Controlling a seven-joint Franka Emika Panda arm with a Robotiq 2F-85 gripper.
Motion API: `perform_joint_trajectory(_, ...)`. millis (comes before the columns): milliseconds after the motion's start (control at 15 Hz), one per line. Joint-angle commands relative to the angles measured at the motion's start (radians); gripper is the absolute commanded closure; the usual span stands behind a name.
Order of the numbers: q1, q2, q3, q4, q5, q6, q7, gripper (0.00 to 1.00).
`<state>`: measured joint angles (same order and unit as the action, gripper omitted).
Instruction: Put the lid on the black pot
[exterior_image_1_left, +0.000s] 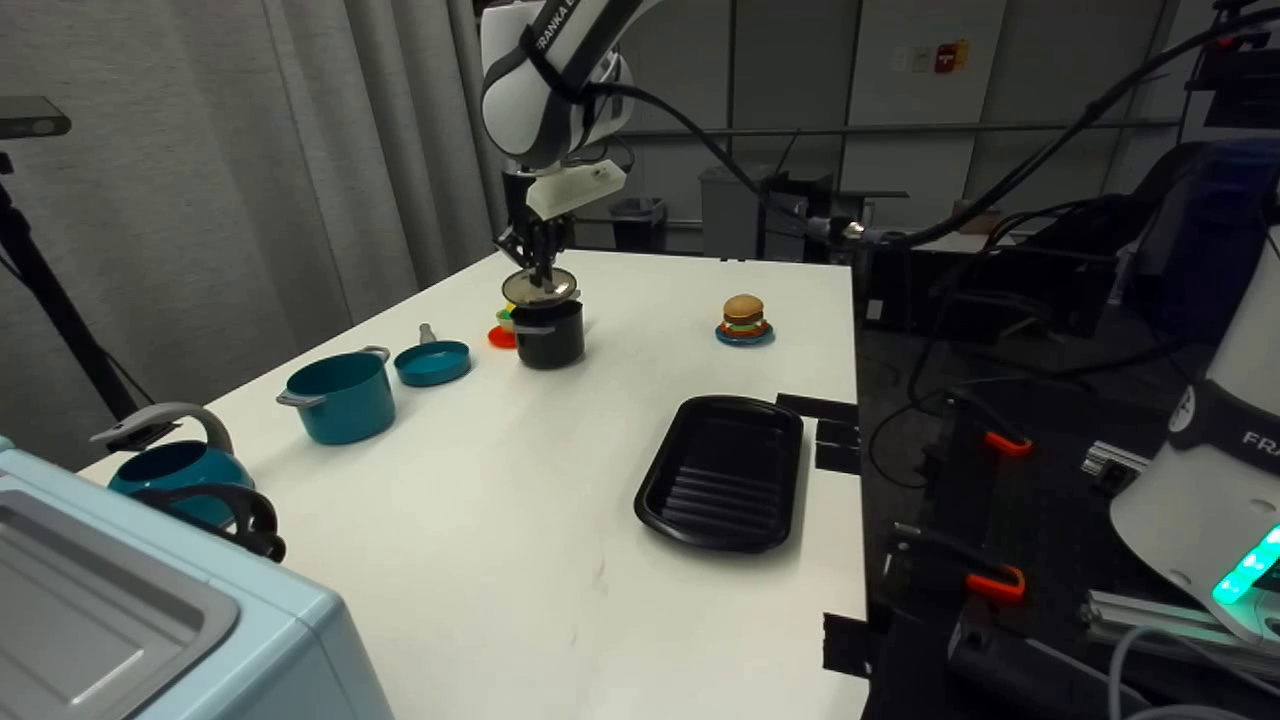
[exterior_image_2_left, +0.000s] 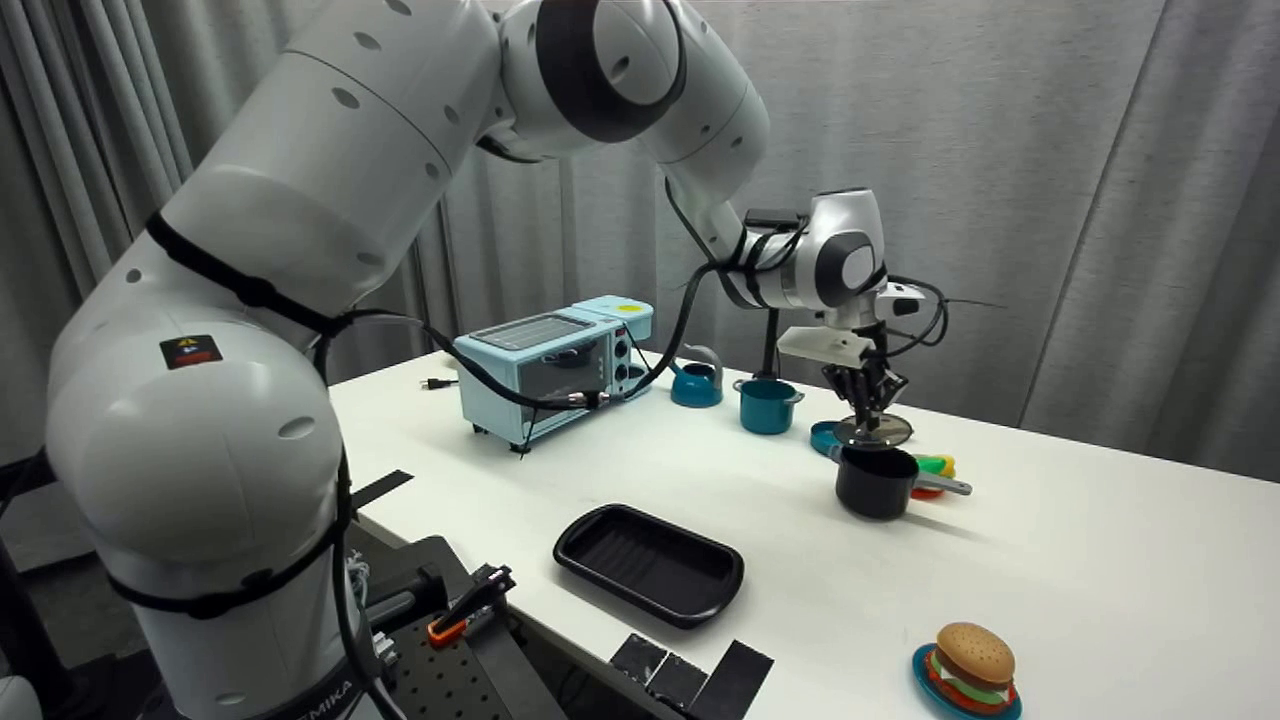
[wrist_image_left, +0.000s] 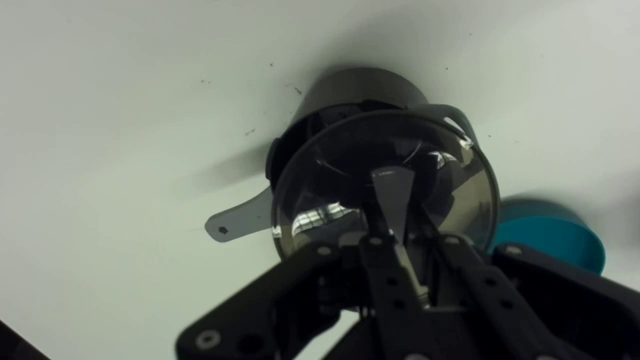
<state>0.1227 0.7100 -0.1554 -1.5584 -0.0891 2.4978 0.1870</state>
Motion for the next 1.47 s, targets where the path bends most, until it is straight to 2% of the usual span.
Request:
perform_joint_trajectory(0, -0.017, -0.014, -0.008, -0.029, -0.021, 0.024, 0.042, 0.96)
perform_joint_trajectory(867, -0.047, 0.063, -0.010, 0.054, -0.014, 0.001, 0.037, 0.96)
perform_joint_trajectory(1400, -0.071, 0.134, 0.014, 0.162, 0.009, 0.009, 0.037, 0.96)
